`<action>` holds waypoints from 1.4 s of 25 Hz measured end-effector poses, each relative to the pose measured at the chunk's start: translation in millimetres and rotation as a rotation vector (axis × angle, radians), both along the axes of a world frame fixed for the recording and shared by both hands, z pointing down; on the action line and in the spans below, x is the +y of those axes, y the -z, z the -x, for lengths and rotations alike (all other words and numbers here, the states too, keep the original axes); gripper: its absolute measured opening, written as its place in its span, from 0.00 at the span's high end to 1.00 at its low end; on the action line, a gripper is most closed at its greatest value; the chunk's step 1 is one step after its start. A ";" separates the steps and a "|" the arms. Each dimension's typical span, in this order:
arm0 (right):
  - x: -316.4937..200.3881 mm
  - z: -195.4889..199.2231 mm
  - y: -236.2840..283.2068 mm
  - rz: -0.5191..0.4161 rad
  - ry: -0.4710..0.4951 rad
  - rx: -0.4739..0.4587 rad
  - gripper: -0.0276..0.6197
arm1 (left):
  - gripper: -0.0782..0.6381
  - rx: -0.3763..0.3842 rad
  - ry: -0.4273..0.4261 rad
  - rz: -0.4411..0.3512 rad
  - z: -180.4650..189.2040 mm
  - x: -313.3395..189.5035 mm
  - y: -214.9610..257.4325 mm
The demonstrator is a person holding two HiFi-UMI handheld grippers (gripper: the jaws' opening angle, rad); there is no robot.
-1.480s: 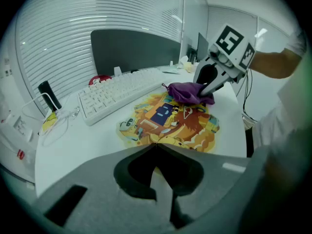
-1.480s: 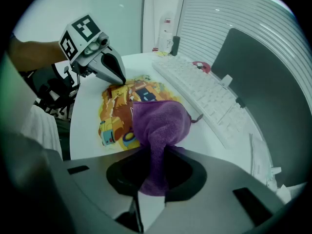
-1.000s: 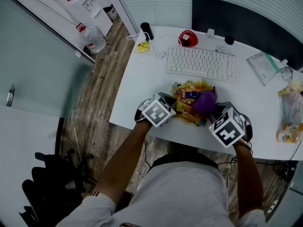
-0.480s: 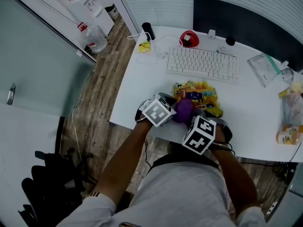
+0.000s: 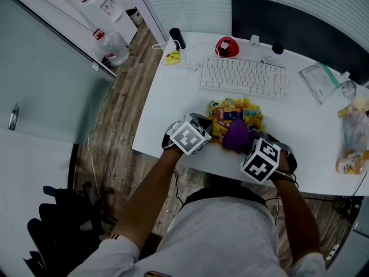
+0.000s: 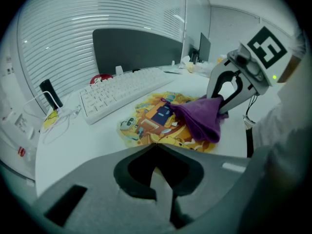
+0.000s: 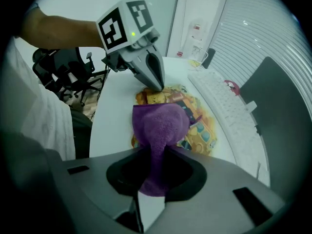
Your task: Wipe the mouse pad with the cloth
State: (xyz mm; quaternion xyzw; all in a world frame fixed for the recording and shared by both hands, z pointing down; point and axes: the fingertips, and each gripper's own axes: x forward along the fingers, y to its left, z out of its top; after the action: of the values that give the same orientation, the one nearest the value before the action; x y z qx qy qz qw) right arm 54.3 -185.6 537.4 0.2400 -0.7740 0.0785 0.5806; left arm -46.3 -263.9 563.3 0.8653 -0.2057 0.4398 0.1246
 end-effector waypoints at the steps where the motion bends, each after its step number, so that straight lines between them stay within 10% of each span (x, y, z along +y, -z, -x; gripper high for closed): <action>1: -1.3 -8.9 0.0 -0.001 -0.018 0.004 0.85 | 0.87 0.000 0.000 0.000 -0.1 -0.3 -0.3; 16: -5.9 -100.9 3.3 -0.018 -0.198 0.036 0.85 | 0.87 -0.023 -0.006 -0.006 -2.6 -1.1 3.7; 24: -10.1 -96.9 34.6 -0.074 -0.261 -0.114 0.85 | 0.87 -0.033 -0.009 -0.014 -1.3 0.9 4.5; 35: -40.1 -51.5 122.3 -0.280 -0.341 -0.488 0.85 | 0.87 0.303 0.100 -0.221 -28.9 -10.1 119.8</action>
State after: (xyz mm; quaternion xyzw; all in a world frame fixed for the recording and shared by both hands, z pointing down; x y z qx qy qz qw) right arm 105.8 -225.7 415.2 0.4178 -0.8423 0.1224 0.3178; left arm -17.4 -274.0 443.5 0.9187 -0.2745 0.2724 0.0801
